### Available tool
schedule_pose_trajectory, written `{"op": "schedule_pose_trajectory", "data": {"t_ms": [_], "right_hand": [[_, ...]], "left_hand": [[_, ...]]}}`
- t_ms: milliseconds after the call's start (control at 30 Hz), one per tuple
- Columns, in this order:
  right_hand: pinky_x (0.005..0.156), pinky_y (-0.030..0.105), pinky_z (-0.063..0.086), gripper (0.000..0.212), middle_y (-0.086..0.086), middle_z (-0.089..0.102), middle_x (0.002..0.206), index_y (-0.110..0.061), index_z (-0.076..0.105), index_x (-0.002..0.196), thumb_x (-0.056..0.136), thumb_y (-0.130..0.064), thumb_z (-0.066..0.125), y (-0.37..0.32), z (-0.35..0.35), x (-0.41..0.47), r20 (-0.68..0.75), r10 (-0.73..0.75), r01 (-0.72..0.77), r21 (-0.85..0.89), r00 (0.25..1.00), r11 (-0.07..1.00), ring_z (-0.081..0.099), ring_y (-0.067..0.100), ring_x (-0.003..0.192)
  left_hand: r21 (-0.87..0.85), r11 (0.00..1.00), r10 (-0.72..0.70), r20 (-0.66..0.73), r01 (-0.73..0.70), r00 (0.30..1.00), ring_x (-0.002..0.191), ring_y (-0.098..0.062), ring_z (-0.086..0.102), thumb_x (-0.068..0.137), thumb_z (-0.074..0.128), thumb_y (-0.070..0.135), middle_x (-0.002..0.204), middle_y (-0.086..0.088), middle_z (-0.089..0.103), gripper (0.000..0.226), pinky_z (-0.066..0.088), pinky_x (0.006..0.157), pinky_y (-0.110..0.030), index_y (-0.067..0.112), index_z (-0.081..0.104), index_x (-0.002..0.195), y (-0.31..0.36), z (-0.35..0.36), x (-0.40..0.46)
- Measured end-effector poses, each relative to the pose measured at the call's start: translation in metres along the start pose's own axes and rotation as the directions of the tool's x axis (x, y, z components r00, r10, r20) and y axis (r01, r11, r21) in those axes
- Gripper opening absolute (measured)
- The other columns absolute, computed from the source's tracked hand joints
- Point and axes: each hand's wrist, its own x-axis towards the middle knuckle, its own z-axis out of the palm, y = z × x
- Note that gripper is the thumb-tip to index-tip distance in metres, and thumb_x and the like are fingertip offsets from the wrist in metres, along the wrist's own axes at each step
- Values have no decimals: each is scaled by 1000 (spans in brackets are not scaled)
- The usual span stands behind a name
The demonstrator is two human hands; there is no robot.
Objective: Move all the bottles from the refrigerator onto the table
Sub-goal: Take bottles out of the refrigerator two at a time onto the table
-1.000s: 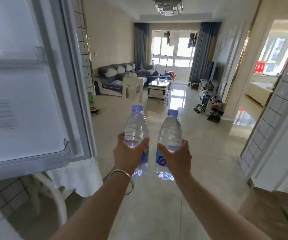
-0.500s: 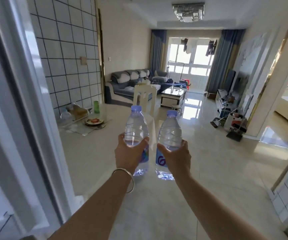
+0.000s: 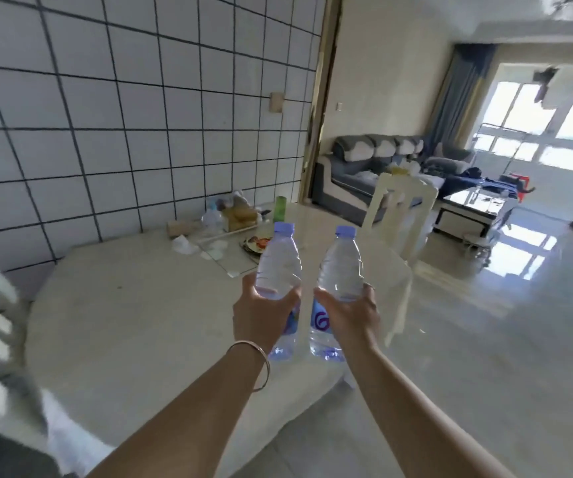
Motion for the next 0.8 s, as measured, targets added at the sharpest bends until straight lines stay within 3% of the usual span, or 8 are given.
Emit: {"op": "schedule_pose_trajectory", "data": {"t_ms": [100,233,367,500,567,800], "right_hand": [[73,30,43,60,2,61,94,-18,50,117,67,-40,75,-10,44,60,139,-35,36,-5,990,999,57,25,84],[76,34,50,59,2,61,93,-18,49,113,66,-43,73,-31,105,125,286,-83,103,-57,955,993,62,29,87],[77,34,50,60,2,62,95,-19,48,114,65,-44,72,-45,182,155,452,-89,139,-80,888,987,62,27,87],[81,38,52,59,2,59,90,-18,47,107,64,-47,75,-52,259,161,596,-71,152,-87,800,985,61,27,87],[77,35,52,57,0,58,84,-19,49,105,63,-47,76,-53,298,163,642,-46,140,-96,765,986,61,25,84],[74,30,52,57,5,68,94,-15,59,108,61,-39,79,-54,451,171,709,118,-21,-144,696,989,66,23,81]], "left_hand": [[23,998,-49,-126,52,991,82,-20,58,65,77,41,74,14,55,53,42,74,-26,23,53,109,-5,10,59],[45,996,-62,-247,75,967,77,-15,57,68,75,45,83,6,61,61,38,72,-24,19,49,116,-8,8,123],[66,990,-90,-377,124,922,87,-18,57,69,74,48,91,4,59,73,46,81,-27,18,45,128,-23,-17,179],[38,980,-154,-486,197,860,90,-21,56,68,75,48,93,2,58,74,46,83,-29,18,44,128,-45,-51,231],[30,972,-182,-522,231,833,88,-20,54,69,75,47,92,2,56,71,44,81,-27,18,46,127,-56,-68,259],[55,942,-246,-563,332,789,90,-17,57,70,75,45,81,11,55,60,38,77,-21,16,55,118,-115,-144,362]]}}
